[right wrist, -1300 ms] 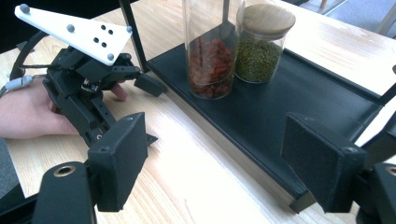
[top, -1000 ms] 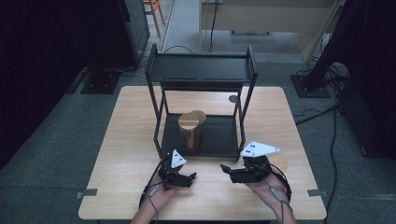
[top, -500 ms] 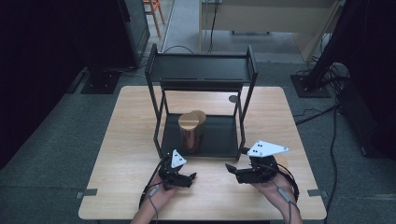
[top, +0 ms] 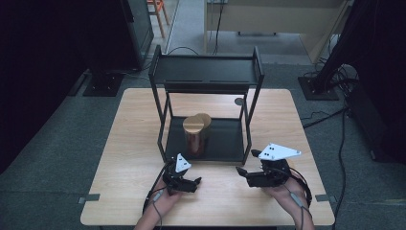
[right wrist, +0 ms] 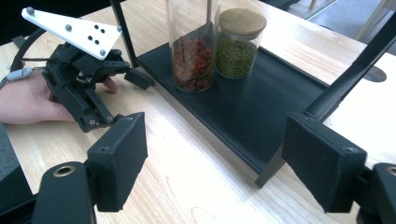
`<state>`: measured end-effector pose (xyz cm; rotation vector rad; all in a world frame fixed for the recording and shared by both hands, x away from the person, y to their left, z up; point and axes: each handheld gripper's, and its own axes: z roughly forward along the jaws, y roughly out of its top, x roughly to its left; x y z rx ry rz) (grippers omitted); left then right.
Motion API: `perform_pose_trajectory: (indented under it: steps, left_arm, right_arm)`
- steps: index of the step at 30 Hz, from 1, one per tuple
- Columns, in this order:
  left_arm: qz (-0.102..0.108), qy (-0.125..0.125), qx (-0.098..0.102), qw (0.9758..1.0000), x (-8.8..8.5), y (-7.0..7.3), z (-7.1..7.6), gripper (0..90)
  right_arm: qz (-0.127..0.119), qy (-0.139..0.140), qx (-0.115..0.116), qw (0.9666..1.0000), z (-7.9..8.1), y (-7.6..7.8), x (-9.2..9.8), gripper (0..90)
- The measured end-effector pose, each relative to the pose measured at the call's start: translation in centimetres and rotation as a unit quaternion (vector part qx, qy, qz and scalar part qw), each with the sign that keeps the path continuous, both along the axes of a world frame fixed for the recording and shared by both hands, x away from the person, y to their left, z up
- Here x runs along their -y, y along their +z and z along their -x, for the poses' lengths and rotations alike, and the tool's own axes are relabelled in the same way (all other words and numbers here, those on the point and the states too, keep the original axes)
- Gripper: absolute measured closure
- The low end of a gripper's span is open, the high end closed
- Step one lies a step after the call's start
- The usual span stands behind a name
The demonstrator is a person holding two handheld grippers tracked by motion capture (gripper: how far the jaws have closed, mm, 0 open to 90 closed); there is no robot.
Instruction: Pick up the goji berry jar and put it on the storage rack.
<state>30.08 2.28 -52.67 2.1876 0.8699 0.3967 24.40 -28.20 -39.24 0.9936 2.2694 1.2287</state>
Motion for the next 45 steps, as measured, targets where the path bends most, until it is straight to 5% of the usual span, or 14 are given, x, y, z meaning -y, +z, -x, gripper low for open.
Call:
perform_pose_trajectory:
  steps: [33, 45]
  left_arm:
    - [0.0, 0.0, 0.0, 1.0, 0.0, 0.0, 0.0, 10.2]
    - [0.0, 0.0, 0.0, 1.0, 0.0, 0.0, 0.0, 10.2]
  right_arm:
    - [-0.011, -0.028, 0.012, 0.9995, 0.0, 0.5, 3.6, 22.5]
    - [-0.009, -0.008, 0.011, 0.9999, 0.0, 0.4, 4.6, 22.5]
